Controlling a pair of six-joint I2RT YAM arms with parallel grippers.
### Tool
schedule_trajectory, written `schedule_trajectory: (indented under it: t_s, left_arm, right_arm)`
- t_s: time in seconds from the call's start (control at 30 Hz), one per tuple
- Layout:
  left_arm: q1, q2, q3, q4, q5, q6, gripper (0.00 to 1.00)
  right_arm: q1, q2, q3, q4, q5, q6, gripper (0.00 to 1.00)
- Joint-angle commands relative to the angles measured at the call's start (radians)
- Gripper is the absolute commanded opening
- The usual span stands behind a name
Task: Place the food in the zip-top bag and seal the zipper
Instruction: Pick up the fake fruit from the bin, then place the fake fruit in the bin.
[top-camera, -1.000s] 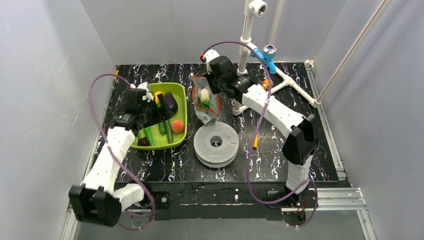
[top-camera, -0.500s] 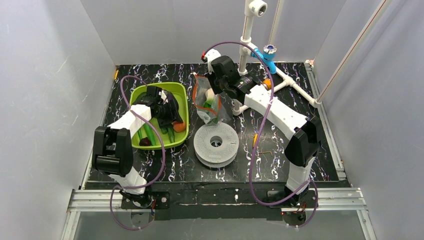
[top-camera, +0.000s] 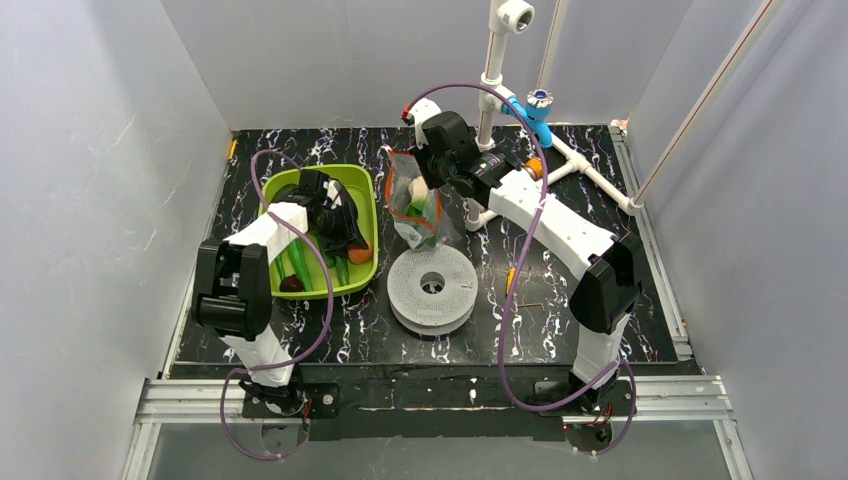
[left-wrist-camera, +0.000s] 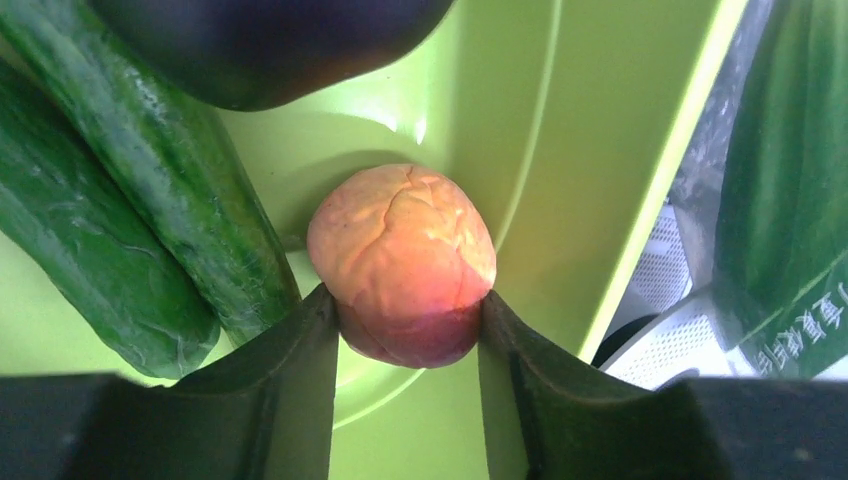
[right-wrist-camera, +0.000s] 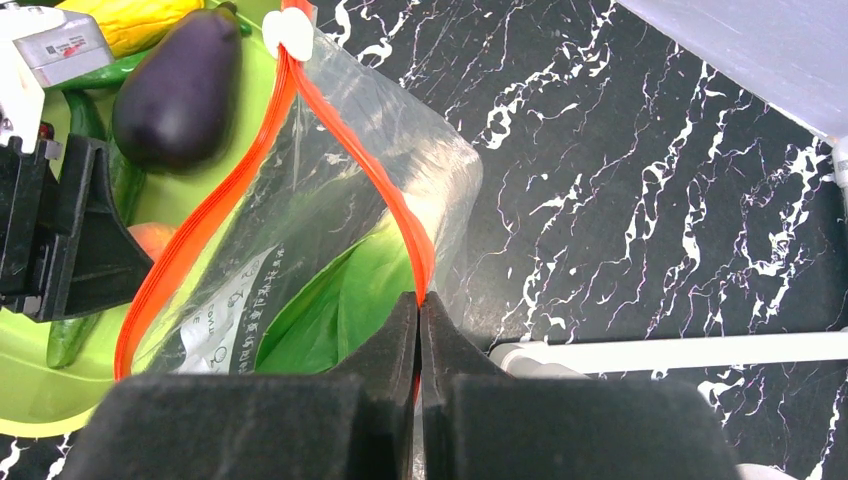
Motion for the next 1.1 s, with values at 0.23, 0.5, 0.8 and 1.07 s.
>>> schedule_trajectory:
  t_s: [0.23,0.5,0.8,1.07]
  left_arm:
    - [-0.009,-0.229,-0.009,-0.087,-0.068,0.045,0.0]
    - [-0.01,-0.542,-0.031,0.013,0.229,-0.04,0.0]
    - [-0.196,-0.618,-0.033,0.233,0.223,-0.14,0.0]
    - [-0.256,-0.511,0.027,0.226,0.005,-0.089,0.0]
  right_arm:
    - [-0.001,-0.059,-0.005,0.041,-0.033,0.012,0.01]
    - [-0.001,-0.055,-0.008,0.056,-0.041,0.014,0.01]
    - [-0.001,-0.053,0.005,0.048,-0.04,0.017,0.01]
    - [-0.001,-0.069,-0.001,0.047,-0.061,0.04,0.01]
